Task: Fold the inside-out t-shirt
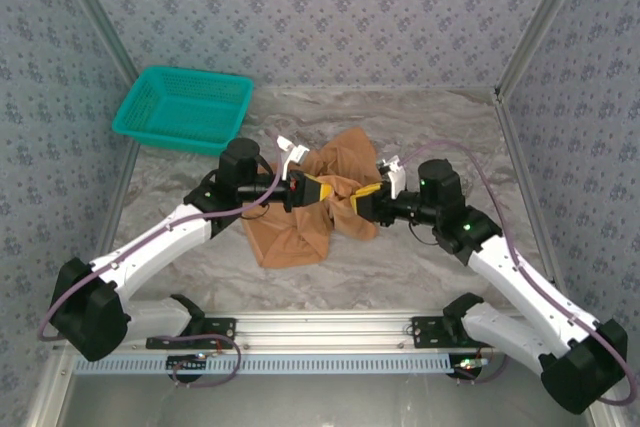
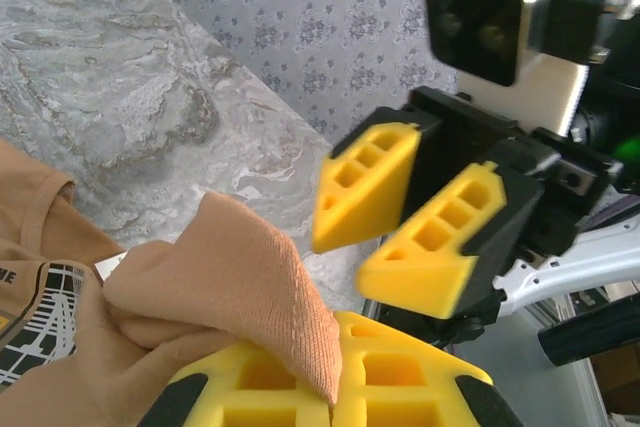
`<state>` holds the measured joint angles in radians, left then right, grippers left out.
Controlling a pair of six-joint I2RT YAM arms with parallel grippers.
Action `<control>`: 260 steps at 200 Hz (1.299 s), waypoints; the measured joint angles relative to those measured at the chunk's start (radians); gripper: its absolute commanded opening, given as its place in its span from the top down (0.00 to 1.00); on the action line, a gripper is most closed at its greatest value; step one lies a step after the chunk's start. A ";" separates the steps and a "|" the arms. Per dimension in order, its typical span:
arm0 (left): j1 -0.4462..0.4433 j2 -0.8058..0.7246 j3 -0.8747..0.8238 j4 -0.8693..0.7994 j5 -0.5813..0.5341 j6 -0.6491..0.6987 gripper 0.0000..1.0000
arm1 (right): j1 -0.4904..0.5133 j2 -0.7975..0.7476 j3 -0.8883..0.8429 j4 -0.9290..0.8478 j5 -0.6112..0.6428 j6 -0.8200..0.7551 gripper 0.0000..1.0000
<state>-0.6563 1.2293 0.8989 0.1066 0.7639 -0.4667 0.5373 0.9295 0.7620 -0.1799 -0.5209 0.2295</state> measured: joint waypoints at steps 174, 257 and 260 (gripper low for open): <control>0.000 -0.010 0.000 -0.006 0.007 0.014 1.00 | 0.013 0.131 0.017 0.102 -0.016 0.010 0.99; 0.000 -0.012 0.000 -0.060 -0.093 0.054 1.00 | -0.099 -0.040 0.018 0.100 -0.095 0.090 1.00; 0.000 -0.012 0.000 -0.063 -0.101 0.058 1.00 | -0.102 -0.043 0.018 0.102 -0.103 0.097 1.00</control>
<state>-0.6563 1.2171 0.8989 0.0433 0.6628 -0.4088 0.4351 0.8860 0.7803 -0.0780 -0.6235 0.3260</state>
